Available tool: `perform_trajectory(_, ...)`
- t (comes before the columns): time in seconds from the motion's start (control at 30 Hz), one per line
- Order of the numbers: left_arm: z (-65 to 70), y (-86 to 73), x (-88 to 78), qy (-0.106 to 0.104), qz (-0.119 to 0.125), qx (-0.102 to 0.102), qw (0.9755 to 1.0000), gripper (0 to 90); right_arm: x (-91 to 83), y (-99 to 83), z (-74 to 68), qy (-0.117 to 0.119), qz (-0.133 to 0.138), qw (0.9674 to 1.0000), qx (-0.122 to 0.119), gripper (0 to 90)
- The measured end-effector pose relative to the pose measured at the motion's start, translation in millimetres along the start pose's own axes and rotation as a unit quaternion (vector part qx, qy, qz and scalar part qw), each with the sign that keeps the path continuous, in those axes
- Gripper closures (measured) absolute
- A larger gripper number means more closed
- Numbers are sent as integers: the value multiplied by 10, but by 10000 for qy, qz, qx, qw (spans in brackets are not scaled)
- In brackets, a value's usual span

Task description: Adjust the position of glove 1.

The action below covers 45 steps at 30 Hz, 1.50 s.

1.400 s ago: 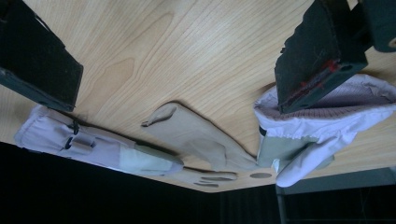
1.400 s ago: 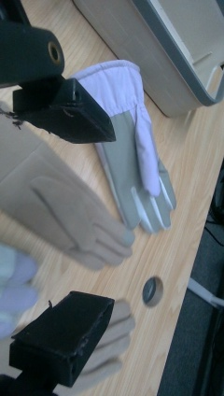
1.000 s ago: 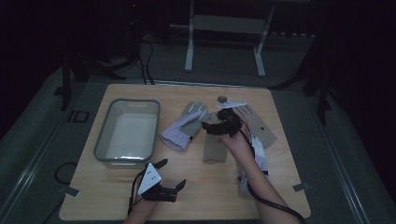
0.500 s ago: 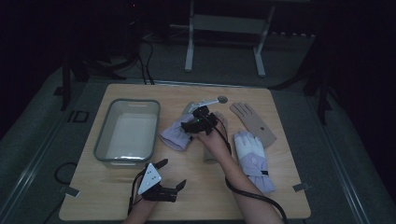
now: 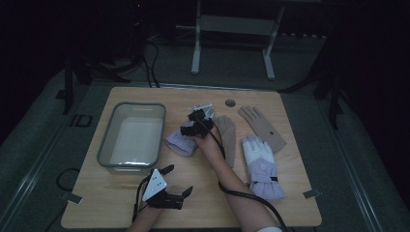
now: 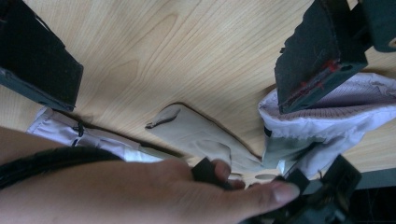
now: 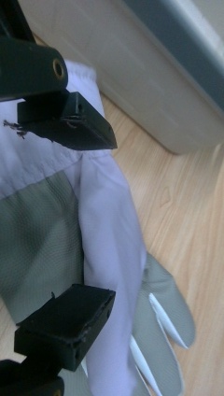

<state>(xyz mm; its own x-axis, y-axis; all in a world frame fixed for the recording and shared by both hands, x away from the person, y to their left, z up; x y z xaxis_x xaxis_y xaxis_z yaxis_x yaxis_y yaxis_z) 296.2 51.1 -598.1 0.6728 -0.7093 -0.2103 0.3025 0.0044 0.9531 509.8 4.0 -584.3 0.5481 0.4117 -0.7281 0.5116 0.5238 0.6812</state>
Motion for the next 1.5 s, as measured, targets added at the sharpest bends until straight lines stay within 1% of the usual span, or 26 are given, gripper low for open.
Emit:
perform_trajectory(0.03,0,0,1,-8,1,-13,10000,14,35,-14,-5,15,-25,10000,49,227)
perform_trajectory(0.17,0,0,1,-23,-7,-25,10000,13,163,-69,2,-124,-121,9998,126,227)
perform_trajectory(0.27,1,-1,3,-28,-13,-23,10000,14,257,-122,-12,-134,-284,9995,62,234)
perform_trajectory(0.33,0,0,3,-26,-11,-30,10000,14,298,-147,-21,-128,-313,9994,-63,248)
perform_trajectory(0.37,-1,0,3,-26,-12,-31,10000,14,308,-158,-23,-117,-332,9994,-76,266)
perform_trajectory(0.4,-1,-1,3,-27,-13,-33,10000,14,312,-165,-22,-89,-355,9993,-122,307)
perform_trajectory(0.43,-2,0,3,-28,-15,-33,10000,14,310,-171,-11,-124,-398,9989,-224,353)
perform_trajectory(0.47,-2,0,3,-25,-15,-35,10000,13,306,-174,0,-95,-406,9987,-294,392)
perform_trajectory(0.5,-2,0,2,-29,-15,-36,10000,14,304,-177,6,-2,-390,9987,-335,423)
perform_trajectory(0.6,-3,0,3,-30,-13,-49,10000,14,286,-195,45,180,-362,9984,-407,531)
perform_trajectory(0.63,-5,1,3,-28,-13,-54,10000,14,278,-199,54,229,-363,9983,-403,581)
perform_trajectory(0.7,-8,1,2,-28,-13,-67,10000,14,261,-206,58,352,-365,9976,-472,688)
perform_trajectory(0.77,-8,1,2,-30,-14,-68,10000,14,239,-219,59,411,-410,9967,-575,783)
perform_trajectory(0.83,-10,2,3,-27,-15,-74,10000,14,208,-217,70,440,-459,9964,-553,831)
perform_trajectory(0.9,-13,2,3,-26,-12,-84,10000,14,147,-205,69,452,-500,9956,-650,854)
perform_trajectory(1.0,-14,3,3,-29,-14,-94,10000,14,26,-193,34,547,-487,9930,-931,860)
perform_trajectory(1.07,-13,3,4,-28,-14,-89,10000,14,-92,-164,21,585,-363,9917,-1083,861)
perform_trajectory(1.1,-12,3,4,-32,-9,-87,10000,14,-158,-151,8,658,-329,9910,-1119,861)
perform_trajectory(1.13,-10,3,4,-33,-10,-84,10000,14,-229,-133,8,654,-250,9909,-1146,863)
perform_trajectory(1.27,-11,3,4,-25,-10,-86,10000,13,-526,-116,-85,745,-34,9858,-1503,865)
perform_trajectory(1.3,-11,3,4,-27,-8,-87,10000,14,-595,-134,-109,688,-15,9841,-1635,867)
perform_trajectory(1.33,-11,4,4,-29,-2,-81,10000,13,-661,-157,-134,630,12,9815,-1807,867)
perform_trajectory(1.37,-10,3,4,-21,-8,-73,10000,14,-725,-179,-148,566,62,9802,-1896,867)
perform_trajectory(1.4,-10,1,3,-15,-18,-55,10000,13,-784,-206,-154,550,95,9786,-1983,867)
perform_trajectory(1.47,-8,2,4,-12,-9,-44,10000,13,-893,-266,-156,533,182,9771,-2053,867)
perform_trajectory(1.5,-4,1,3,-19,-6,-30,10000,13,-937,-308,-165,561,192,9758,-2105,867)
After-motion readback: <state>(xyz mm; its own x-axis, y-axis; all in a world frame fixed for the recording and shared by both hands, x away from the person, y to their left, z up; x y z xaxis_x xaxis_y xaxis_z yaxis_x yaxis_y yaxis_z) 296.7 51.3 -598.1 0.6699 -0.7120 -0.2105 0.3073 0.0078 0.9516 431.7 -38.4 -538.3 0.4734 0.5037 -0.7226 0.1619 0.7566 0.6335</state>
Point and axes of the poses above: each handheld gripper's, and its own axes: x roughly forward along the jaws, y roughly out of its top, z roughly to its right, the point moved 9 cm from there along x, roughly forward along the jaws, and after that the axes turned 10 degrees about -x, right-handed, at the moved point
